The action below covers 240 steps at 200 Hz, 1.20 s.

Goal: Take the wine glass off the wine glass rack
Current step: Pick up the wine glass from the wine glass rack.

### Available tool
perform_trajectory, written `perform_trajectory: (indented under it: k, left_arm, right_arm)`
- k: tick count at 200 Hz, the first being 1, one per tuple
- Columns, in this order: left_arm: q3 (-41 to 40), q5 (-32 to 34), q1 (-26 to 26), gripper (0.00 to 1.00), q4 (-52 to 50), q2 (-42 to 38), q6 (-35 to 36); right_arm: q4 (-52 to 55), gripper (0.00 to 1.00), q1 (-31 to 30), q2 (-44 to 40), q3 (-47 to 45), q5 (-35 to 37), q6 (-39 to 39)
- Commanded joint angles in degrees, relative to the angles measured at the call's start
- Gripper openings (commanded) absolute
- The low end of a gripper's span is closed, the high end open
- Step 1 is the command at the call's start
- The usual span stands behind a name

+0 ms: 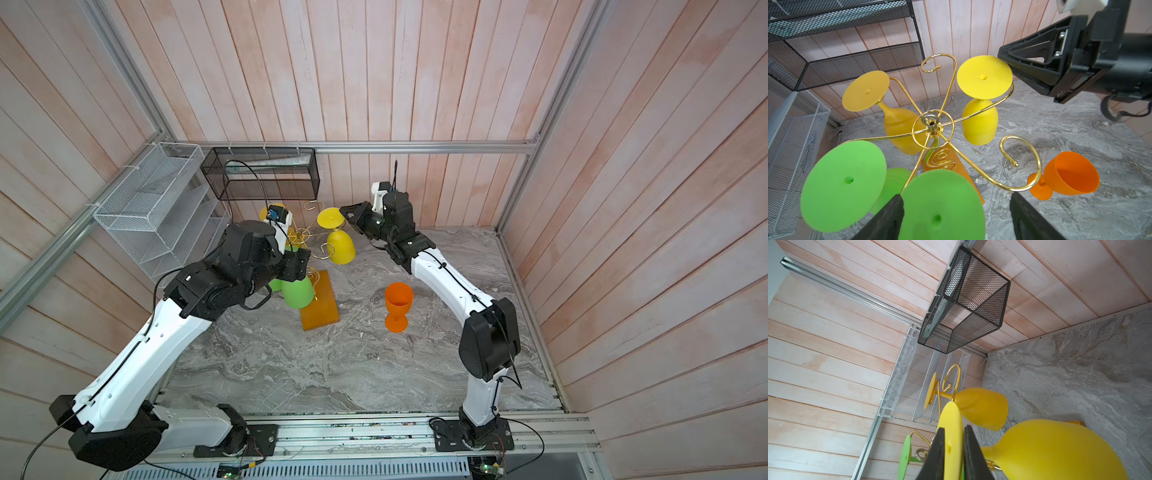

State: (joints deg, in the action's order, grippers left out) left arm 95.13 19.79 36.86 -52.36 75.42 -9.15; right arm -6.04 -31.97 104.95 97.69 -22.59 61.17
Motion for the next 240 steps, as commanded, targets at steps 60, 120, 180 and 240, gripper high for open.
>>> perform_trajectory:
  k: [60, 120, 180, 240]
  left_arm:
    - [-2.5, -1.1, -0.3, 0.82, 2.4, -1.9, -0.1]
    - [-2.8, -1.2, -0.3, 0.82, 3.1, -1.7, -0.1]
    - [-4.0, -0.4, -0.2, 0.82, 3.0, -2.6, 0.0]
    - [-4.4, -0.4, -0.3, 0.82, 3.5, -2.7, 0.2]
  right_arm:
    - [2.7, 0.11, -1.3, -1.1, 1.1, 0.3, -2.4]
    - [2.7, 0.01, -1.3, -2.4, 0.5, 1.3, -2.4]
    - [-0.3, 0.0, -1.3, -5.0, -2.5, 2.3, -1.6]
    - [-0.6, 0.0, -1.3, -7.6, -4.4, 3.0, -1.7]
